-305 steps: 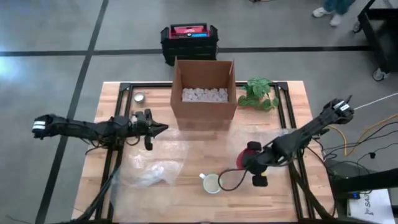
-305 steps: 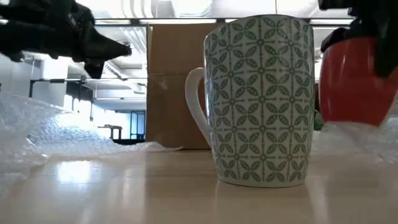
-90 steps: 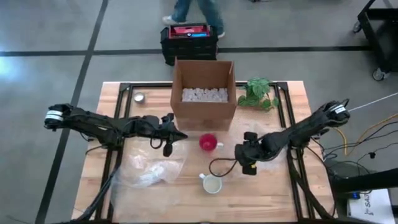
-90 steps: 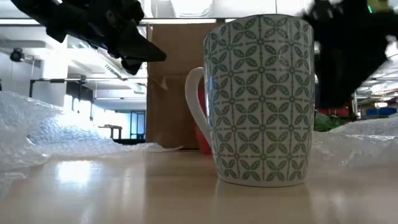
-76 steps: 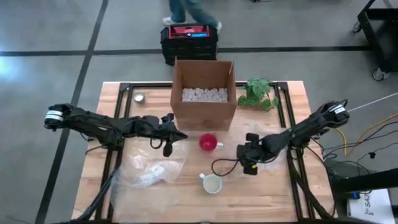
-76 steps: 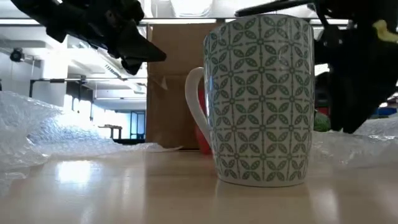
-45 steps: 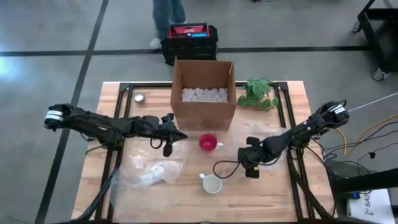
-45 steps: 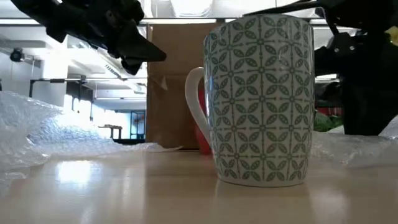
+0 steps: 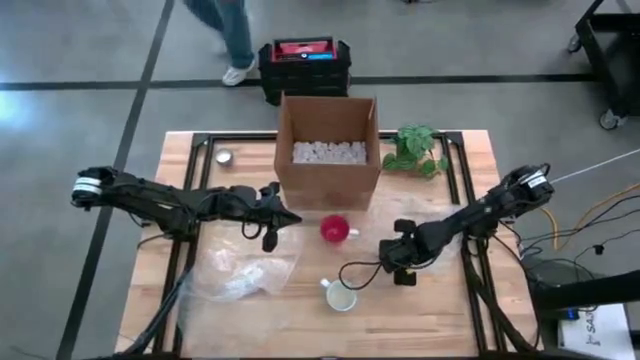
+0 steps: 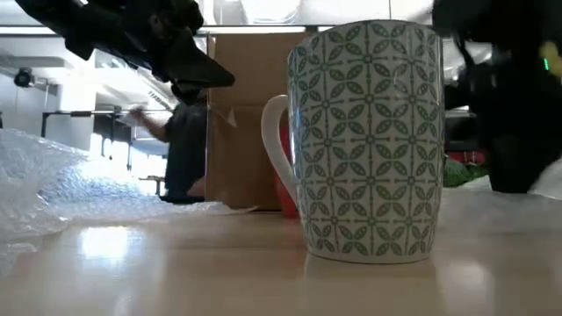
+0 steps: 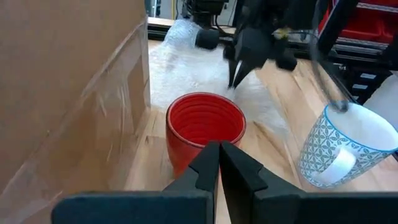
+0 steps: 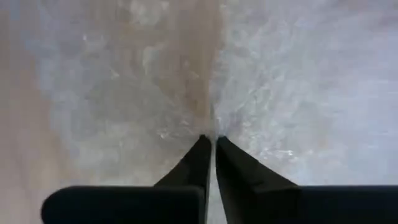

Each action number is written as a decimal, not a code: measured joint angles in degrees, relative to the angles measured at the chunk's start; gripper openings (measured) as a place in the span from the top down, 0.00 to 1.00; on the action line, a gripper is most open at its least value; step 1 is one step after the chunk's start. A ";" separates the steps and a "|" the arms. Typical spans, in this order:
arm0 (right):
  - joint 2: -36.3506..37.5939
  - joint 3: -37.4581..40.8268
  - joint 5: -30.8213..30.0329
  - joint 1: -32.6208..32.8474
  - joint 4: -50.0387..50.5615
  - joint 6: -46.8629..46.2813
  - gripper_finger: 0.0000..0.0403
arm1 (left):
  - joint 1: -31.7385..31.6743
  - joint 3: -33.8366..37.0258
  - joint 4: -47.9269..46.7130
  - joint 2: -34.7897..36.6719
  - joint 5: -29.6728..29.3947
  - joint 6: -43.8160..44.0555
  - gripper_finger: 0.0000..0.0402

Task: Wrap mug
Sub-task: Wrap the orange mug in bubble wrap

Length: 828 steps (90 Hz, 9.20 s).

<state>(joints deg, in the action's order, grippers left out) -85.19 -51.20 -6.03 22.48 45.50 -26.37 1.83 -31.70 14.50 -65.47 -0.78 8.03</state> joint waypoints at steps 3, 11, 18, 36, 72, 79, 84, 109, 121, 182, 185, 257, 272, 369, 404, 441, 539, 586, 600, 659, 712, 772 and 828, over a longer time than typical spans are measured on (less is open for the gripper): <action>0.97 -0.96 0.03 0.00 0.85 -0.12 0.99 | 0.00 0.00 -0.02 0.00 -0.01 -0.01 1.00; 2.99 -2.15 0.48 0.00 1.89 -0.02 0.98 | 0.00 0.00 -0.02 0.00 -0.02 0.00 1.00; 4.98 -4.01 0.92 0.00 4.38 -0.05 0.99 | 0.00 0.00 -0.02 0.00 -0.02 0.00 1.00; 7.85 -5.01 -1.05 0.00 5.57 -2.22 0.98 | 0.00 0.00 -0.02 0.00 -0.02 0.00 1.00; 6.01 -1.88 -2.33 -0.08 5.35 -4.23 0.76 | 0.00 0.00 -0.17 0.00 -0.02 0.00 1.00; 6.23 -2.07 -3.14 -0.61 5.41 -4.41 0.75 | 0.00 0.00 -0.15 0.00 -0.02 0.00 1.00; 6.31 -2.44 -3.07 -0.90 5.06 -6.08 0.75 | 0.00 0.00 -0.16 0.00 -0.02 0.00 1.00; 3.76 0.92 -3.21 0.24 -5.57 -7.77 0.69 | 0.02 0.00 -0.11 0.00 -0.01 0.00 1.00; 0.17 2.75 -3.16 0.25 -9.25 -7.47 0.64 | 0.02 0.00 -0.11 0.00 -0.02 0.00 1.00; -0.60 2.79 -2.90 0.15 -9.44 -4.12 1.00 | 0.02 0.00 -0.15 0.00 -0.01 0.00 1.00; 0.51 2.79 -2.85 0.15 -9.44 -4.68 0.99 | 0.02 0.00 -0.15 0.00 -0.01 0.00 1.00; -8.47 2.82 -3.09 0.55 -14.51 -3.52 0.79 | 0.01 0.00 -0.13 0.00 -0.01 0.07 1.00; -5.76 2.88 -3.07 0.37 -13.57 -2.99 0.98 | 0.02 0.00 -0.15 0.00 0.00 0.09 1.00; 12.66 -2.65 -2.57 -2.59 -2.02 -0.62 1.00 | 0.02 0.00 -0.35 0.00 -0.01 0.20 1.00; 17.01 -7.89 -5.56 -2.67 -2.56 3.58 1.00 | 0.58 -8.11 4.12 -3.02 -0.07 1.32 1.00; 16.81 -13.18 -12.08 -2.64 -2.52 11.63 1.00 | 1.44 -34.64 -16.76 -20.49 4.42 1.99 0.85; 16.74 -11.02 -12.56 -2.64 -4.41 14.85 1.00 | -1.52 -40.52 -17.37 -32.52 20.85 6.81 0.90; 18.57 -22.93 -16.51 -2.62 24.42 -0.28 1.00 | 3.89 -39.27 -24.93 -31.98 19.48 4.79 1.00; 19.64 -21.61 -16.53 -2.62 42.57 -17.28 1.00 | 4.73 -38.86 -26.33 -31.98 19.34 4.91 1.00; 21.39 0.27 -21.67 -12.81 37.43 -27.91 0.86 | 4.74 -38.86 -22.82 -31.93 19.37 4.92 1.00; 27.00 -0.43 -8.29 -3.08 11.02 -19.28 0.47 | 4.68 -38.86 -20.39 -31.91 19.38 6.40 0.96; 8.94 15.39 1.58 3.04 -4.81 -16.07 0.63 | 4.20 -39.85 -40.85 -15.45 9.86 5.12 0.39; 2.61 9.81 -1.28 4.45 -23.81 -14.17 0.80 | 5.90 -11.04 -17.84 -1.63 1.75 18.66 0.51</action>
<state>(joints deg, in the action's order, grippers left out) -82.57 -41.38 -7.31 26.93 21.68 -40.54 7.73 -42.74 -3.34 -67.10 0.97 26.69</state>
